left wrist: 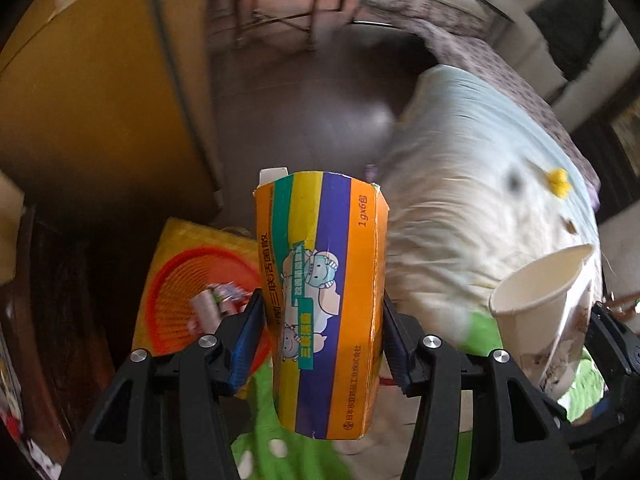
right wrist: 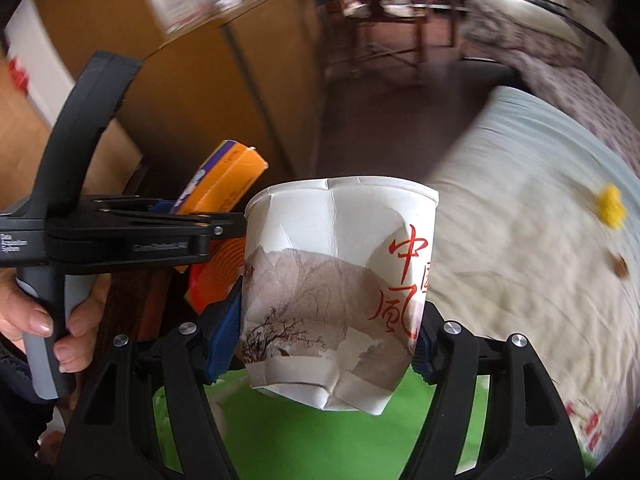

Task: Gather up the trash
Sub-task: 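Carry the snack box and paper cup over the red wastebasket with both tools, then open both tools to drop the box and cup into the wastebasket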

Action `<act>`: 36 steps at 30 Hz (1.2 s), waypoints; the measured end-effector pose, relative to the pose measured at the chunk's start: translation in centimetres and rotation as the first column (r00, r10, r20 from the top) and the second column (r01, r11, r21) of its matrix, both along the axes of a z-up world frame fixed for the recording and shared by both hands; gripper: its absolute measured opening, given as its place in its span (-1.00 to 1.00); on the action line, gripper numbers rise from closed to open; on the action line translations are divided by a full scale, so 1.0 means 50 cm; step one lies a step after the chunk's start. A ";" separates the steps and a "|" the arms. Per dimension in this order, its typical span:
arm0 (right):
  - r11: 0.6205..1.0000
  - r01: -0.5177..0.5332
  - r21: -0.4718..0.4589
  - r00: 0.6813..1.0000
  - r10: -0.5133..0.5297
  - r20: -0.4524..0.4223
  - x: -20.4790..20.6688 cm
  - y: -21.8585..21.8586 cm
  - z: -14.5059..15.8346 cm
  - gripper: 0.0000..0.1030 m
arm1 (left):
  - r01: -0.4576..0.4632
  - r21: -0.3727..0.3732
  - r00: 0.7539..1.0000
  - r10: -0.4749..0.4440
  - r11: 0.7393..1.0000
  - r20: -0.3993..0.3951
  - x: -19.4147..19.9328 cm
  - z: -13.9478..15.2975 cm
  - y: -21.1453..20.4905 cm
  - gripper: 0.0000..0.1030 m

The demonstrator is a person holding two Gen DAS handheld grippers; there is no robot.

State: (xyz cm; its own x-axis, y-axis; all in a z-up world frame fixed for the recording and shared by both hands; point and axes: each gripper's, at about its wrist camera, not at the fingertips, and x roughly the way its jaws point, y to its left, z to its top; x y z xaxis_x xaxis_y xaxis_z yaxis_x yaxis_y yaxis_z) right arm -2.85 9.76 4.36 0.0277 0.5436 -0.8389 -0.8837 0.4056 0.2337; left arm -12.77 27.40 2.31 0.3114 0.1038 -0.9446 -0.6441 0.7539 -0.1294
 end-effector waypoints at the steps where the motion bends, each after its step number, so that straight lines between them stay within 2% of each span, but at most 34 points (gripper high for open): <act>1: 1.000 -0.020 -0.005 1.000 0.020 -0.006 -0.012 0.016 -0.004 0.32 | -0.019 -0.005 1.000 0.019 1.000 -0.006 -0.014 -0.008 0.015 0.05; 9: 0.985 -0.150 -0.086 0.988 0.146 -0.055 -0.105 0.158 -0.063 0.32 | -0.181 -0.056 0.982 0.177 0.982 -0.070 -0.124 -0.103 0.138 0.06; 18: 0.956 -0.231 -0.181 0.970 0.212 -0.116 -0.158 0.277 -0.140 0.32 | -0.337 -0.124 0.939 0.323 0.933 -0.119 -0.219 -0.190 0.244 0.07; 21: 0.948 -0.244 -0.206 0.964 0.215 -0.154 -0.162 0.299 -0.173 0.34 | -0.363 -0.134 0.929 0.347 0.922 -0.131 -0.233 -0.209 0.263 0.11; 23: 0.944 -0.247 -0.219 0.960 0.209 -0.185 -0.166 0.314 -0.191 0.36 | -0.386 -0.147 0.920 0.368 0.911 -0.133 -0.242 -0.219 0.275 0.20; 25: 0.945 -0.239 -0.225 0.954 0.185 -0.236 -0.156 0.333 -0.206 0.48 | -0.406 -0.142 0.911 0.387 0.903 -0.143 -0.247 -0.226 0.283 0.35; 27: 0.950 -0.220 -0.220 0.951 0.159 -0.265 -0.151 0.338 -0.215 0.52 | -0.429 -0.162 0.901 0.408 0.889 -0.146 -0.252 -0.237 0.293 0.43; 29: 0.953 -0.205 -0.222 0.952 0.141 -0.273 -0.146 0.338 -0.215 0.52 | -0.441 -0.180 0.896 0.420 0.879 -0.144 -0.255 -0.245 0.296 0.44; 36: 0.961 -0.182 -0.210 0.961 0.129 -0.243 -0.129 0.316 -0.213 0.52 | -0.440 -0.192 0.896 0.416 0.877 -0.154 -0.253 -0.249 0.288 0.44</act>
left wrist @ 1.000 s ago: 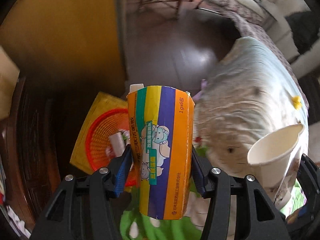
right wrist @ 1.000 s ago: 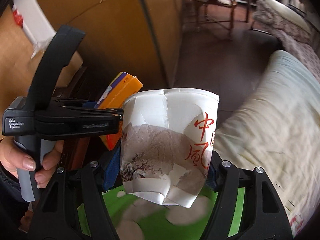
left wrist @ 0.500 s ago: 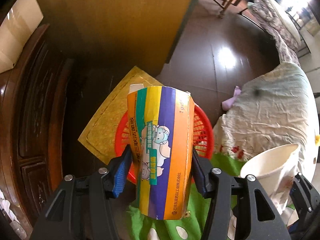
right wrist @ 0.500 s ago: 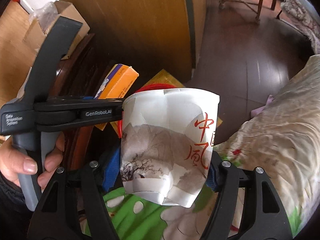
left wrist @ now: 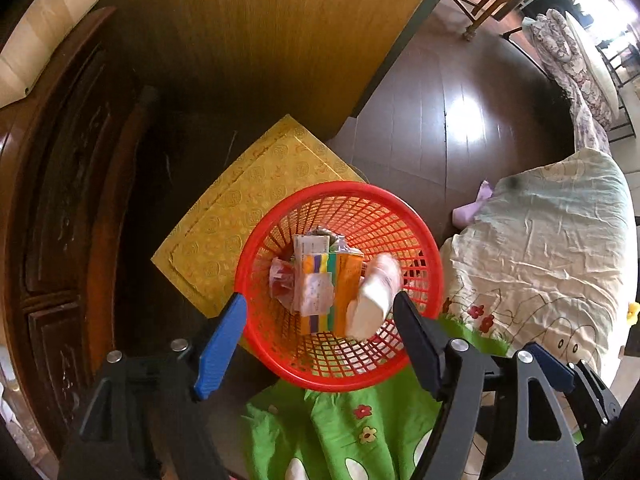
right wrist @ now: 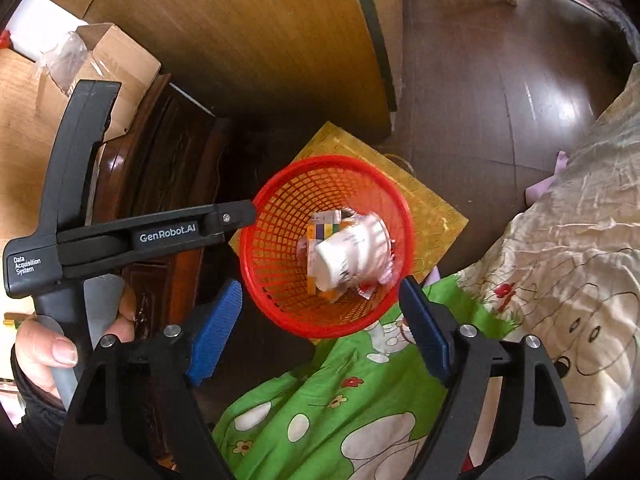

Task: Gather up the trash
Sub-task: 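Open both tools to drop the box and cup into the wastebasket, then move both tools back over the bed toward the pom-pom and walnut shell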

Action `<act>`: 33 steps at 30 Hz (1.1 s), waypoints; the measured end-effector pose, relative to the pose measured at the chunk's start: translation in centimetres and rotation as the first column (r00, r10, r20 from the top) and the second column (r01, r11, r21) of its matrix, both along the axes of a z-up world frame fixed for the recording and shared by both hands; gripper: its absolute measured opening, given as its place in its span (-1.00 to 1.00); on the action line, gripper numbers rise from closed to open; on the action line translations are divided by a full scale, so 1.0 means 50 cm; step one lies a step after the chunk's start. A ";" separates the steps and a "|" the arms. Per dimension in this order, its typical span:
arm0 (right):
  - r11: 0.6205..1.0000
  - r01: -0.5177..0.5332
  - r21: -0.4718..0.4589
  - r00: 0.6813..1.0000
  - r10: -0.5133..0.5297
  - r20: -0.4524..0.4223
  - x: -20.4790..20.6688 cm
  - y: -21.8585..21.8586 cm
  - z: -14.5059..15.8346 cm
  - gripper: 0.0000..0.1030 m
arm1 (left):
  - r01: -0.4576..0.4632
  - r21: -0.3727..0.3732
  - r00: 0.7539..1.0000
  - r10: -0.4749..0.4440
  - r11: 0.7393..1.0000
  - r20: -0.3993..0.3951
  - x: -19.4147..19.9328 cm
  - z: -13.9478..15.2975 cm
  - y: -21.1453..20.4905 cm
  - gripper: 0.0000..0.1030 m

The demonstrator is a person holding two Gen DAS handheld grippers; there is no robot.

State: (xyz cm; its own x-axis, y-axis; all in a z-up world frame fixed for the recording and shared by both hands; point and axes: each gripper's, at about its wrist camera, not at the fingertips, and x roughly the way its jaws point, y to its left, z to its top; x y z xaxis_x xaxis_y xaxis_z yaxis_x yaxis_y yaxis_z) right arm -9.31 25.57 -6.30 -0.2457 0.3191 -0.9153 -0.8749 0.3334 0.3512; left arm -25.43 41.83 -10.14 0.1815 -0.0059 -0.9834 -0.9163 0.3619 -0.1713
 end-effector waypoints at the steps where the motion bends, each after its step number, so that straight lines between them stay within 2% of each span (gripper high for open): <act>1: 1.000 -0.002 0.002 1.000 0.002 0.008 -0.001 -0.002 0.006 0.52 | -0.003 0.001 1.000 0.003 1.000 0.003 0.000 0.004 -0.001 0.44; 8: 0.999 0.003 0.036 0.997 -0.005 0.080 0.028 -0.039 0.055 0.52 | 0.027 0.042 0.999 -0.028 0.999 0.023 0.025 0.049 -0.014 0.46; 13: 0.991 0.064 0.120 0.988 -0.079 0.131 0.096 -0.117 0.125 0.52 | 0.061 0.089 0.997 -0.064 0.994 0.033 0.065 0.093 -0.038 0.58; 17: 0.976 0.136 0.173 0.966 -0.169 0.194 0.168 -0.212 0.167 0.52 | 0.114 0.105 0.991 -0.120 0.988 0.052 0.122 0.125 -0.078 0.59; 21: 0.958 0.207 0.197 0.943 -0.249 0.221 0.235 -0.297 0.181 0.52 | 0.171 0.126 0.980 -0.182 0.977 0.081 0.185 0.150 -0.131 0.64; 24: 0.938 0.271 0.214 0.922 -0.317 0.224 0.288 -0.363 0.184 0.52 | 0.199 0.127 0.971 -0.213 0.972 0.111 0.236 0.161 -0.176 0.66; 33: 0.870 0.428 0.246 0.844 -0.482 0.235 0.421 -0.531 0.175 0.52 | 0.312 0.136 0.936 -0.329 0.940 0.125 0.385 0.177 -0.307 0.74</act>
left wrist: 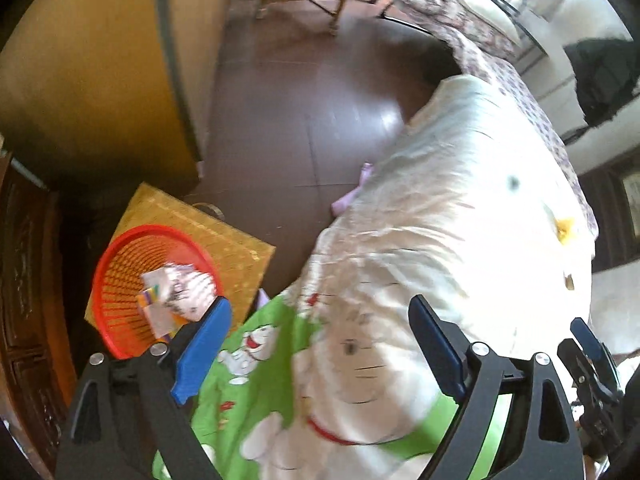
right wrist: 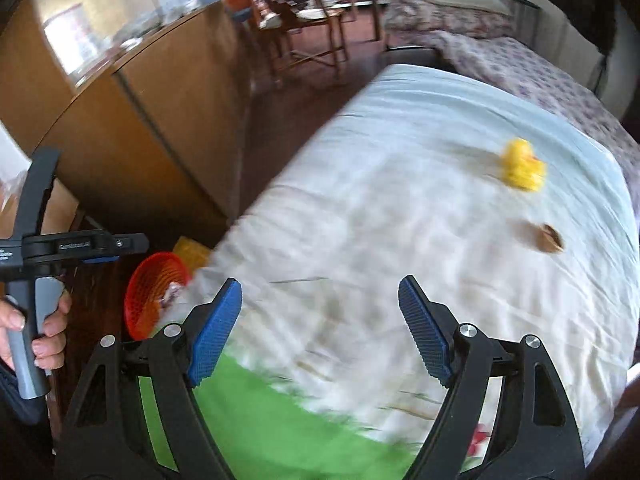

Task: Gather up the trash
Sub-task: 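Move both tools back over the bed toward the pom-pom and walnut shell, then grasp the walnut shell with the right tool while the left tool grasps the yellow pom-pom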

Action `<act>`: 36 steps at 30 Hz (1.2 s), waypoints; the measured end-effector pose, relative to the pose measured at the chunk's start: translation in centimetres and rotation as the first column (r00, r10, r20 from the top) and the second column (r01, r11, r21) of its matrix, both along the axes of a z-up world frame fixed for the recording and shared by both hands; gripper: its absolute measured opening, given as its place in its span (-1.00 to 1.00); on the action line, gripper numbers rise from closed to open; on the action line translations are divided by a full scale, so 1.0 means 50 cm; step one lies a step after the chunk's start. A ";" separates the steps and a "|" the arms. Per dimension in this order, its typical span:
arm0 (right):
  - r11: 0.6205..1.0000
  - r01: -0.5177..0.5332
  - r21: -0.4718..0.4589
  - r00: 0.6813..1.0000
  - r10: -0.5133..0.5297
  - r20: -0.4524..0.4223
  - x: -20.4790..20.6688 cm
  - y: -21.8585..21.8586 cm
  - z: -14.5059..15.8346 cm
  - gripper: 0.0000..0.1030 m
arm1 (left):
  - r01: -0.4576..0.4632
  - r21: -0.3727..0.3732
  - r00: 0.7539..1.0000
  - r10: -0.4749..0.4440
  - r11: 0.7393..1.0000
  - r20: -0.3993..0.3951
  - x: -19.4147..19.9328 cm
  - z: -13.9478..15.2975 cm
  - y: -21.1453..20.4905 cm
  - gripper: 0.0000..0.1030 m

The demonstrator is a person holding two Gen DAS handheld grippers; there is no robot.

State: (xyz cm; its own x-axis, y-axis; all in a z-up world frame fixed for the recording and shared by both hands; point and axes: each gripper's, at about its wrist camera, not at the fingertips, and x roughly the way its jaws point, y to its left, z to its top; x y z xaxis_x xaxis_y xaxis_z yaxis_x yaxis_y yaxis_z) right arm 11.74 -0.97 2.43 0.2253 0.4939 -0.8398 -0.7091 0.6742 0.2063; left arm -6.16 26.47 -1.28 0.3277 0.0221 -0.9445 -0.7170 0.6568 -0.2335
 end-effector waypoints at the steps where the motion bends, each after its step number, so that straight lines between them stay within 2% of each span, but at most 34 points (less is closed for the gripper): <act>1: 1.000 0.022 0.003 1.000 -0.022 0.005 0.018 -0.021 0.000 0.52 | 0.019 0.010 1.000 -0.019 1.000 -0.004 0.021 0.002 -0.017 0.75; 8: 0.992 0.127 0.005 0.991 -0.127 0.044 0.103 -0.107 -0.001 0.52 | 0.133 0.048 0.991 -0.133 0.990 -0.012 0.137 0.013 -0.110 0.75; 16: 0.966 0.256 0.026 0.965 -0.257 0.053 0.200 -0.195 -0.025 0.52 | 0.208 0.041 0.978 -0.208 0.977 0.014 0.275 0.020 -0.189 0.75; 23: 0.958 0.286 -0.012 0.956 -0.284 0.072 0.245 -0.213 -0.057 0.52 | 0.268 0.044 0.963 -0.269 0.962 0.020 0.404 0.001 -0.260 0.75; 25: 0.963 0.269 -0.010 0.962 -0.268 0.045 0.257 -0.207 -0.070 0.52 | 0.291 0.040 0.956 -0.292 0.956 0.018 0.437 -0.009 -0.282 0.75; 30: 0.974 0.222 -0.053 0.974 -0.219 0.053 0.273 -0.170 -0.098 0.49 | 0.344 0.048 0.939 -0.344 0.938 0.005 0.504 -0.024 -0.325 0.75; 36: 0.977 0.198 -0.085 0.980 -0.197 0.023 0.293 -0.144 -0.129 -0.08 | 0.372 0.056 0.927 -0.373 0.927 0.024 0.567 -0.022 -0.356 0.75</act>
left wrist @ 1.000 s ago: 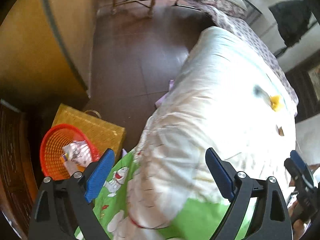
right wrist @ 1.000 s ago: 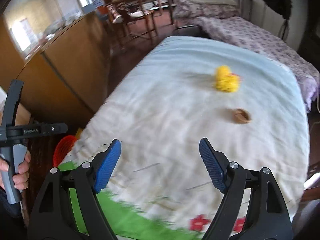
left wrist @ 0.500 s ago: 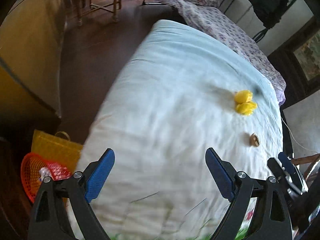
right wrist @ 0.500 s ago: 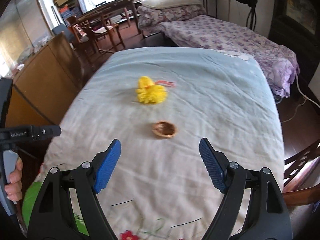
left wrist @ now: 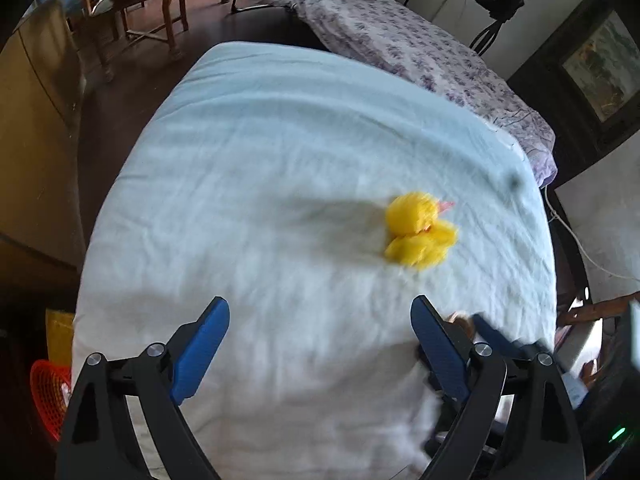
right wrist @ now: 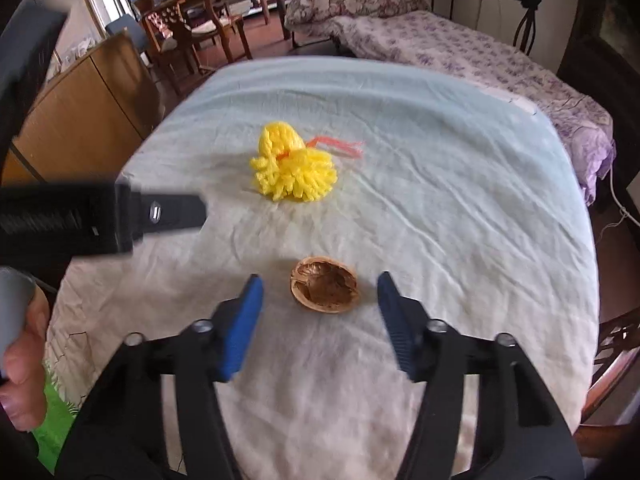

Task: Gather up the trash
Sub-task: 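Grasp the walnut shell with the right tool while the left tool grasps the yellow pom-pom, then carry the pom-pom and walnut shell over the red wastebasket with both tools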

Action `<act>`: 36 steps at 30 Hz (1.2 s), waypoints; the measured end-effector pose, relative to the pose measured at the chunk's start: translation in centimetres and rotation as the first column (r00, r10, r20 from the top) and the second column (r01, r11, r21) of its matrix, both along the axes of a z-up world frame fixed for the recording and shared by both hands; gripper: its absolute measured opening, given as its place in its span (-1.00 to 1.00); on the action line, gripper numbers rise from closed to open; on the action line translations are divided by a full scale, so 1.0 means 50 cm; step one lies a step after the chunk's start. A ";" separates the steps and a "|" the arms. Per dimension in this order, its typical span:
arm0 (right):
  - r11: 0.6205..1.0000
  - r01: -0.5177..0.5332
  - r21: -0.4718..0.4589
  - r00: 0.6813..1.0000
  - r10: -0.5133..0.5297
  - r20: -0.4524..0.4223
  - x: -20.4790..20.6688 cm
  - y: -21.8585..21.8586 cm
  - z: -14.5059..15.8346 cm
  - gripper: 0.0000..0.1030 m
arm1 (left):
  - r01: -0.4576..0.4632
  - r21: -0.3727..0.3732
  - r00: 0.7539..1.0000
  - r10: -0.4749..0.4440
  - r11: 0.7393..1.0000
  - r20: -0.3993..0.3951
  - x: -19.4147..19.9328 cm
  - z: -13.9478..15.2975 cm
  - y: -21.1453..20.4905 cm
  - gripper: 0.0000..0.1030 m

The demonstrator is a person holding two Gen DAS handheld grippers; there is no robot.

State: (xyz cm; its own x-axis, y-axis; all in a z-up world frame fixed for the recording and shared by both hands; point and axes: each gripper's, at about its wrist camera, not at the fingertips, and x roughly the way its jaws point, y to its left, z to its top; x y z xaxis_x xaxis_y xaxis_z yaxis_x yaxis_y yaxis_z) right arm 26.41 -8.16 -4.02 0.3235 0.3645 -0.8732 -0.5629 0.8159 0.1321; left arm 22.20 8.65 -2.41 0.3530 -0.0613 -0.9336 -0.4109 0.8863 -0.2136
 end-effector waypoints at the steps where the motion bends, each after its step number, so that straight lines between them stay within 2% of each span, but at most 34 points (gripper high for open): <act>1: 1.000 -0.001 0.023 1.000 0.001 -0.010 0.000 -0.004 0.001 -0.27 | 0.000 0.001 1.000 0.000 1.000 0.005 0.008 0.000 -0.003 0.75; 5: 0.995 0.025 0.094 1.000 -0.024 -0.009 -0.008 -0.032 0.024 -0.32 | 0.019 0.008 1.000 -0.019 1.000 -0.005 0.039 -0.004 -0.023 0.75; 8: 0.991 0.040 0.128 0.999 -0.035 -0.041 -0.011 -0.050 0.030 -0.32 | 0.032 -0.034 0.999 -0.033 0.999 -0.021 0.065 -0.013 -0.038 0.75; 13: 0.984 0.081 0.156 0.994 -0.069 -0.080 -0.010 -0.079 0.030 -0.32 | 0.009 -0.092 1.000 -0.009 0.996 0.004 0.080 -0.003 -0.042 0.75; 17: 0.957 0.142 0.252 0.981 -0.102 -0.166 0.007 -0.107 0.033 -0.32 | -0.010 -0.103 1.000 0.010 0.995 -0.001 0.114 -0.011 -0.053 0.73; 19: 0.960 0.138 0.244 0.985 -0.106 -0.140 0.006 -0.110 0.038 -0.32 | -0.009 -0.104 1.000 0.008 0.995 -0.009 0.133 -0.017 -0.060 0.71; 21: 0.963 0.140 0.229 0.986 -0.115 -0.120 0.005 -0.111 0.038 -0.32 | 0.000 -0.088 1.000 -0.002 0.996 -0.022 0.150 -0.026 -0.072 0.58; 23: 0.960 0.153 0.235 0.983 -0.125 -0.131 0.012 -0.115 0.033 -0.32 | 0.007 -0.089 0.999 -0.011 0.996 -0.039 0.160 -0.036 -0.081 0.33; 24: 0.960 0.158 0.230 0.983 -0.131 -0.128 0.016 -0.118 0.032 -0.32 | 0.009 -0.086 0.999 -0.013 0.996 -0.047 0.166 -0.042 -0.084 0.28; 26: 0.965 0.158 0.209 0.984 -0.137 -0.112 0.025 -0.118 0.029 -0.32 | 0.016 -0.056 0.998 -0.019 0.998 -0.056 0.170 -0.048 -0.092 0.01; 27: 0.967 0.161 0.198 0.984 -0.141 -0.109 0.027 -0.117 0.026 -0.32 | 0.027 -0.025 0.998 -0.029 0.999 -0.060 0.171 -0.050 -0.096 -0.05; 28: 0.968 0.164 0.192 0.983 -0.144 -0.112 0.029 -0.116 0.022 -0.32 | 0.034 -0.002 0.997 -0.034 0.999 -0.063 0.172 -0.050 -0.099 -0.25; 29: 0.968 0.165 0.189 0.983 -0.145 -0.114 0.030 -0.118 0.020 -0.32 | 0.039 0.017 0.997 -0.038 0.999 -0.063 0.170 -0.050 -0.099 -0.35; 30: 0.969 0.167 0.182 0.982 -0.147 -0.115 0.032 -0.117 0.017 -0.32 | 0.046 0.015 0.997 -0.046 0.999 -0.057 0.168 -0.049 -0.098 -0.45; 36: 0.977 0.153 0.150 0.984 -0.136 -0.118 0.034 -0.111 0.007 -0.32 | 0.082 0.012 0.995 -0.081 0.997 -0.050 0.129 -0.035 -0.093 -0.52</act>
State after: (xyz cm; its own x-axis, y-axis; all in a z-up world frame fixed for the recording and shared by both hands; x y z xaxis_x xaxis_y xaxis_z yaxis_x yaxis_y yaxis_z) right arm 28.10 -13.70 -3.67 0.2911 0.4565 -0.8408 -0.4165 0.8516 0.3182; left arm 28.66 4.02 -4.17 0.3005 -0.0750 -0.9508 -0.3467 0.9201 -0.1822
